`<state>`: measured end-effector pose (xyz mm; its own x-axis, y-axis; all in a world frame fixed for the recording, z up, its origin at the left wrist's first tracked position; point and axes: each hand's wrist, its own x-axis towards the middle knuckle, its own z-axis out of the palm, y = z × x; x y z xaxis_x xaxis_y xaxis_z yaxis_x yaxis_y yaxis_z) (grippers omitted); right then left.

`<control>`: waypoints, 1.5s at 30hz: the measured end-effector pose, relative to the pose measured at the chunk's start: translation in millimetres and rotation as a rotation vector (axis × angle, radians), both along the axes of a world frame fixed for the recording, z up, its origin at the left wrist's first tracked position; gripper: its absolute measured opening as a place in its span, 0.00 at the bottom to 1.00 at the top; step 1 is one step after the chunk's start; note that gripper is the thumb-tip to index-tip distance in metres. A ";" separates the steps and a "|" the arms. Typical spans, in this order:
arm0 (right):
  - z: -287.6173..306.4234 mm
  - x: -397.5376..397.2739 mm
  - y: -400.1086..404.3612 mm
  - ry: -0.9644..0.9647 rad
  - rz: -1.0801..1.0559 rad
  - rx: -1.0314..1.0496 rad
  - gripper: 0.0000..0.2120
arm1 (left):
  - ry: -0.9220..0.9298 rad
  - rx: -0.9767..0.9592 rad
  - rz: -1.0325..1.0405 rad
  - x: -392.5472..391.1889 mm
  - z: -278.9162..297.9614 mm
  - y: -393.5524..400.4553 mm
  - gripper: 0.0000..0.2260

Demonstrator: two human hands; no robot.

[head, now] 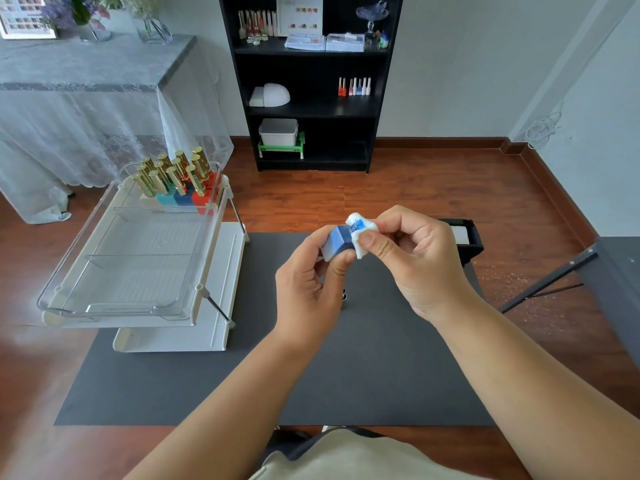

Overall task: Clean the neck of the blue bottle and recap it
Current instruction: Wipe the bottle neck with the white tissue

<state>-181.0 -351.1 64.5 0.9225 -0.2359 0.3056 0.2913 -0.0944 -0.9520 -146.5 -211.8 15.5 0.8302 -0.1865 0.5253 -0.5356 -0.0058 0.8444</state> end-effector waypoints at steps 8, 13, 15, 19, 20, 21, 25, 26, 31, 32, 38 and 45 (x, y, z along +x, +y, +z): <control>-3.4 -4.4 11.1 -0.053 -0.065 0.109 0.05 | -0.052 -0.007 0.043 2.1 -0.1 -5.2 0.10; -3.1 -2.1 15.0 -0.077 -0.079 0.170 0.05 | 0.029 -0.078 0.029 1.6 -0.5 -8.9 0.08; -0.9 0.7 10.7 -0.053 -0.079 0.241 0.08 | 0.098 -0.125 0.011 -2.1 1.3 -10.4 0.08; 6.6 7.8 -16.8 0.005 -0.099 0.299 0.05 | 0.221 -0.124 -0.017 -4.2 4.6 -8.1 0.09; 8.4 9.0 -23.5 0.012 -0.090 0.270 0.05 | 0.248 -0.119 -0.019 -3.5 4.8 -7.5 0.10; 10.1 10.5 -28.4 0.019 -0.076 0.235 0.05 | 0.268 -0.119 -0.021 -2.7 4.9 -7.1 0.11; 16.2 14.9 -31.2 0.054 -0.004 -0.002 0.06 | 0.275 -0.098 -0.030 0.3 5.4 -6.9 0.10; 17.8 15.6 -29.8 0.064 0.012 -0.055 0.07 | 0.272 -0.091 -0.031 1.1 5.3 -7.0 0.09; 25.2 17.1 -22.2 0.143 0.020 -0.296 0.08 | 0.216 -0.057 -0.042 3.9 5.5 -6.1 0.06; 26.3 17.4 -21.5 0.163 0.000 -0.343 0.08 | 0.195 -0.035 -0.031 5.1 4.7 -5.3 0.07; 27.6 22.5 -10.0 0.231 -0.128 -0.520 0.05 | 0.036 0.187 0.073 13.3 -0.2 -1.1 0.09; 18.6 22.8 -1.4 0.150 -0.168 -0.376 0.04 | -0.073 0.259 0.098 23.1 8.2 5.4 0.08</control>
<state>-158.3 -352.5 83.1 0.9216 -0.2841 0.2646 0.1039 -0.4763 -0.8731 -123.3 -206.4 23.7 0.8127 -0.2428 0.5297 -0.5811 -0.2714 0.7672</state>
